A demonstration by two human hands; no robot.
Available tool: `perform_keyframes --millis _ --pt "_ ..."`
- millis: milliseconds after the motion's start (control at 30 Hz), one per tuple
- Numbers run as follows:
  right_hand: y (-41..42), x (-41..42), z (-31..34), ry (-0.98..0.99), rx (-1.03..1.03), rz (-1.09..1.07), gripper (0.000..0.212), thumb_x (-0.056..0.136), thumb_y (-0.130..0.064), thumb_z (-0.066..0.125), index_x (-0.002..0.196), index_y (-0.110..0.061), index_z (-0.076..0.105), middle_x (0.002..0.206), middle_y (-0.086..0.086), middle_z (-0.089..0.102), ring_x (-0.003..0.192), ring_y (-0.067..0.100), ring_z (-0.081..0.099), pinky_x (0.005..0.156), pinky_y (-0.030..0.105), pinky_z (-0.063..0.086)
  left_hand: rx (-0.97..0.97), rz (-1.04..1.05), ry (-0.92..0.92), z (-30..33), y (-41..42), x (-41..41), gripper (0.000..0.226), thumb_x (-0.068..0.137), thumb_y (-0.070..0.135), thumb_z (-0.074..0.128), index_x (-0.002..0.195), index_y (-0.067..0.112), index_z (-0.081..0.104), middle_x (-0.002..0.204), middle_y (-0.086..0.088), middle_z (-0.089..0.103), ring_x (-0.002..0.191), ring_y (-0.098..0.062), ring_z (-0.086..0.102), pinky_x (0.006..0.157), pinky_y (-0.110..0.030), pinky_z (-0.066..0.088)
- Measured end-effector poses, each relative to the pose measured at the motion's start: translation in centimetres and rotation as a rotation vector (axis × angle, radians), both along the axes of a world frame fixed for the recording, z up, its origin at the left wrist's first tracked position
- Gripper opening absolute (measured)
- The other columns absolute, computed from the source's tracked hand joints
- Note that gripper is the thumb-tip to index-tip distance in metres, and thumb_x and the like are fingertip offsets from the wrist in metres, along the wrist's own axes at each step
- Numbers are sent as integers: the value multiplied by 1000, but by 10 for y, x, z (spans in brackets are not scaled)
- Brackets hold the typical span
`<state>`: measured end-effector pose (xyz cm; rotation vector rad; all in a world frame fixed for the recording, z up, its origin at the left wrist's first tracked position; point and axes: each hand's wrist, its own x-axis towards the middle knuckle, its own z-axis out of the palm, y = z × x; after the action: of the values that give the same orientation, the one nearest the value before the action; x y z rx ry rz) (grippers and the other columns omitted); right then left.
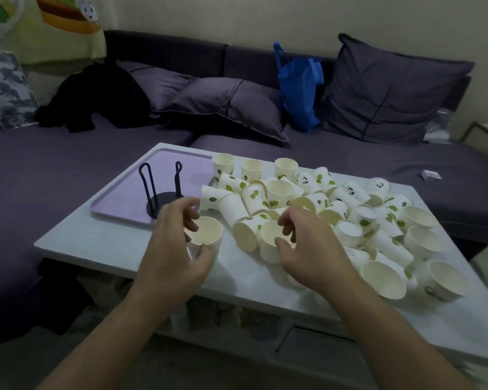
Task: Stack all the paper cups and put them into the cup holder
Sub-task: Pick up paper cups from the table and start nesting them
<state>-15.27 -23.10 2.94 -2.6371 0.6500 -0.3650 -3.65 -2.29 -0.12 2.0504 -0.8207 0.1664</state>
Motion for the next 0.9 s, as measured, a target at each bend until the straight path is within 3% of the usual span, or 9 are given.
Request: perform_keyframes --millis 67,167,233,333,433,600,767,900 --pt "-2 -14 4 104 -107 -48 27 95 -44 69 112 -26 60 103 -8 63 97 16 59 87 37 56 11 -77 -25 2 -6 -16 71 81 11 86 138 30 49 112 16 54 103 1 57 79 -10 53" --pt "-3 -24 4 253 -262 -93 39 89 -61 65 101 -24 66 94 -3 69 93 21 60 84 40 56 37 -178 -35 -1 -19 -38 54 86 13 81 131 30 55 104 20 57 100 -4 59 82 -15 55" --pt "-3 -29 1 311 -316 -94 35 88 -58 64 91 -23 67 86 -2 68 86 24 58 79 38 52 69 -219 -13 -6 -26 -47 48 89 16 80 128 33 57 105 21 58 102 -3 58 84 -14 53" --pt "-3 -35 -3 381 -311 -63 24 92 -36 61 74 -21 57 72 0 56 74 26 47 71 36 35 122 -243 25 -15 -32 -55 46 91 22 78 128 36 55 106 23 58 105 1 56 85 -13 53" --pt "-3 -40 2 368 -272 -12 32 95 -28 58 67 -24 44 69 -2 49 76 26 47 76 38 39 129 -240 134 -17 -38 -60 61 91 27 79 142 37 46 113 25 57 104 0 61 85 -16 57" --pt "15 -52 23 177 -94 166 19 97 -29 71 84 -31 58 89 -13 53 95 13 48 80 27 37 148 -268 264 -14 -40 -62 93 80 46 87 152 47 28 142 27 50 125 0 56 103 -27 56" --pt "23 -46 9 -38 20 390 15 93 -16 75 94 -30 70 90 -23 58 98 5 49 84 26 39 65 -330 234 -3 -30 -56 73 82 36 87 133 59 40 129 32 60 123 6 58 104 -26 55" --pt "25 -41 -2 -236 22 326 45 92 -30 79 133 -34 61 130 -22 56 124 -1 46 104 11 34 -28 -224 197 6 -19 -36 83 80 27 89 148 37 42 138 24 58 128 1 58 104 -25 56"
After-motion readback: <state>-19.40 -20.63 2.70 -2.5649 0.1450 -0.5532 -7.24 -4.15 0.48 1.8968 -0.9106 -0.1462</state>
